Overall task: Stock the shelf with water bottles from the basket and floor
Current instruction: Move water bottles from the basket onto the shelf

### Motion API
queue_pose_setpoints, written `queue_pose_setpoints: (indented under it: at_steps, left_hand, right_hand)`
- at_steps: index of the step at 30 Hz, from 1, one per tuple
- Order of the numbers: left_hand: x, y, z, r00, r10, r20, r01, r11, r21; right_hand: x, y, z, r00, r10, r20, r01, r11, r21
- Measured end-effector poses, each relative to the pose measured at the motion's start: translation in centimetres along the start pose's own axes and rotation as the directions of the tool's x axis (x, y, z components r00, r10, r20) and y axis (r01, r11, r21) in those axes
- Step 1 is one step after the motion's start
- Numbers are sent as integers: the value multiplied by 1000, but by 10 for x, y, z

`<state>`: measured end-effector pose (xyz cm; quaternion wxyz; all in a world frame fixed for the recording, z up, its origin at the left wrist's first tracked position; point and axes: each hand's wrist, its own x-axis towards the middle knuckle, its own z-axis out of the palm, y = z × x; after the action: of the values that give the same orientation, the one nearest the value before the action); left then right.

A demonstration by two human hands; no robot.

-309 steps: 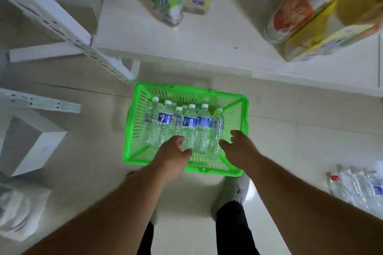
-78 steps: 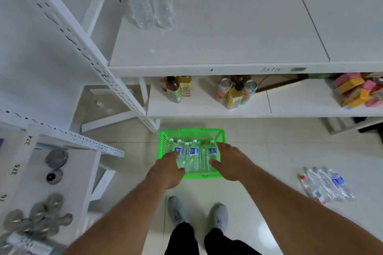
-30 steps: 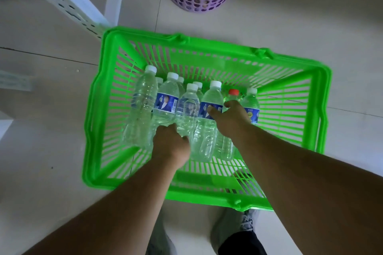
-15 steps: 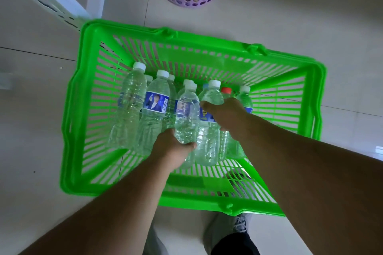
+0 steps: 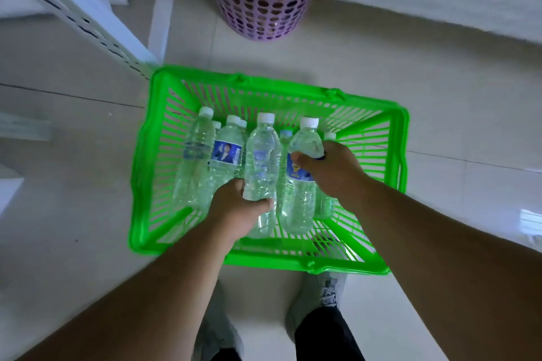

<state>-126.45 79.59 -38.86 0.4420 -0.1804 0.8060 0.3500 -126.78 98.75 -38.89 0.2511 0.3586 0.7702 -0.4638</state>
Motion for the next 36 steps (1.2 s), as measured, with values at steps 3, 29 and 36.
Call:
queue_pose_setpoints:
  at_steps: [3,29,36]
  left_hand:
    - [-53,25,-37,999,33,-6,-33,999,-40]
    - [-634,155,-305,743,630,-225,-664,735,-135]
    - [-704,156,-315,660,667,-345,-738,662,-132]
  right_hand:
    - [-48,-43,-26,998,-54,-27,54,999,-1]
    - [-643,-373,-256,731,-581,-357,644,761,80]
    - [-723,-391,-281,654,-635,-410,725,681,102]
